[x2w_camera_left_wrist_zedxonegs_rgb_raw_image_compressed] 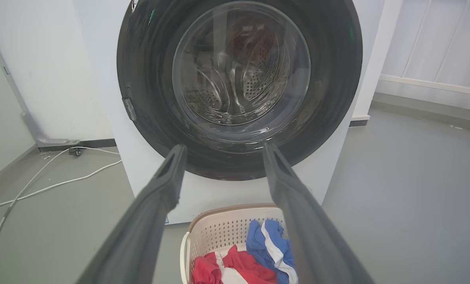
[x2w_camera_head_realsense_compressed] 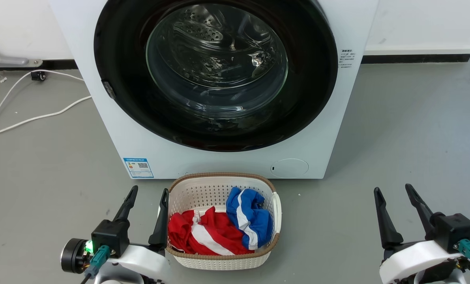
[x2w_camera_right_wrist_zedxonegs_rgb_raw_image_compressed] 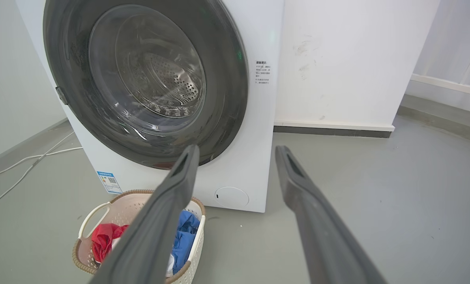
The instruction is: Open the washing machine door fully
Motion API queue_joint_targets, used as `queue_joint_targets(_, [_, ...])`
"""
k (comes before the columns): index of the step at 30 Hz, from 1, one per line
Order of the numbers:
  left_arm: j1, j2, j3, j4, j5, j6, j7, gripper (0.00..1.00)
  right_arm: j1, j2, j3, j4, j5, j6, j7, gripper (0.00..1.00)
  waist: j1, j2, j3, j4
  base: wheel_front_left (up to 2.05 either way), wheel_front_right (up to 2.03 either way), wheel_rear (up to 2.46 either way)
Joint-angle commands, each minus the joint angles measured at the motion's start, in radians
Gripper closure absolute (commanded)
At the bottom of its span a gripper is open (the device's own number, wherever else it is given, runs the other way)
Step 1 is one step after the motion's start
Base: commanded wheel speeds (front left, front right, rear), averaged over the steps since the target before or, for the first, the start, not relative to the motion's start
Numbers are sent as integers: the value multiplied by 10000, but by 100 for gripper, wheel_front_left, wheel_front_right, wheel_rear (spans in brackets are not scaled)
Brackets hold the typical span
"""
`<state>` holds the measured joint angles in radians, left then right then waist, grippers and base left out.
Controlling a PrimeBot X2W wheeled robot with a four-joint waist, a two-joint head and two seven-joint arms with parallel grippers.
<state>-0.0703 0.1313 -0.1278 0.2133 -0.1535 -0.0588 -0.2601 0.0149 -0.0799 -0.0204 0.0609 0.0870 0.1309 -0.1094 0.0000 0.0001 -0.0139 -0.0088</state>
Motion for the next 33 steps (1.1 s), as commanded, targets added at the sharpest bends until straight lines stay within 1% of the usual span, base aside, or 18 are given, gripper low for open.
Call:
queue_joint_targets(1, [49, -23, 48, 24, -30, -33, -77, 0, 46, 45, 8, 20, 45, -3, -67, 0, 0, -1, 3, 2, 0, 0, 0])
queue_joint_targets(11, [45, -178, 295, 163, -239, -167, -75, 0, -63, -24, 29, 216, 234, -3, -116, 0, 0, -1, 8, 6, 0, 0, 0])
queue_joint_targets(20, [-19, -240, 393, 272, -170, -233, -76, 0, -139, -38, 38, 304, 351, -3, -134, 0, 0, -1, 23, 2, 0, 0, 0])
queue_joint_targets(21, [-20, -248, 404, 285, -164, -240, -76, 0, -149, -30, 37, 320, 385, -3, -122, 50, 0, -1, 23, -1, 0, 0, 0])
queue_joint_targets(22, [-23, -253, 415, 292, -158, -249, -76, 0, -154, -25, 36, 338, 415, -3, -107, 80, 0, -1, 23, -4, 0, 0, 0])
queue_joint_targets(23, [-27, -262, 426, 298, -161, -260, -76, 0, -154, -22, 32, 351, 440, -3, -101, 100, 0, -1, 23, -6, 0, 0, 0])
queue_joint_targets(26, [-36, -279, 466, 321, -163, -284, -76, 0, -156, 12, -14, 416, 657, -3, -45, 100, 0, -1, 29, -15, 0, 0, 0])
queue_joint_targets(28, [-40, -290, 495, 328, -173, -272, -76, 0, -170, 80, -114, 468, 1104, -3, 12, 100, 0, -1, 34, -23, 0, 0, 0])
queue_joint_targets(30, [-50, -299, 521, 323, -197, -288, -76, 0, -199, 179, -285, 506, 2145, -1, 125, 100, 0, -1, 51, -29, 0, 0, 0])
queue_joint_targets(31, [-58, -304, 538, 311, -202, -285, -76, 0, -233, 222, -381, 515, 2871, -3, 217, 100, 0, -1, 65, -36, 0, 0, 0])
queue_joint_targets(33, [-72, -314, 568, 284, -195, -290, -76, 0, -376, 280, -630, 512, 4821, -1, 526, 100, 0, -1, 101, -54, 0, 0, 0])
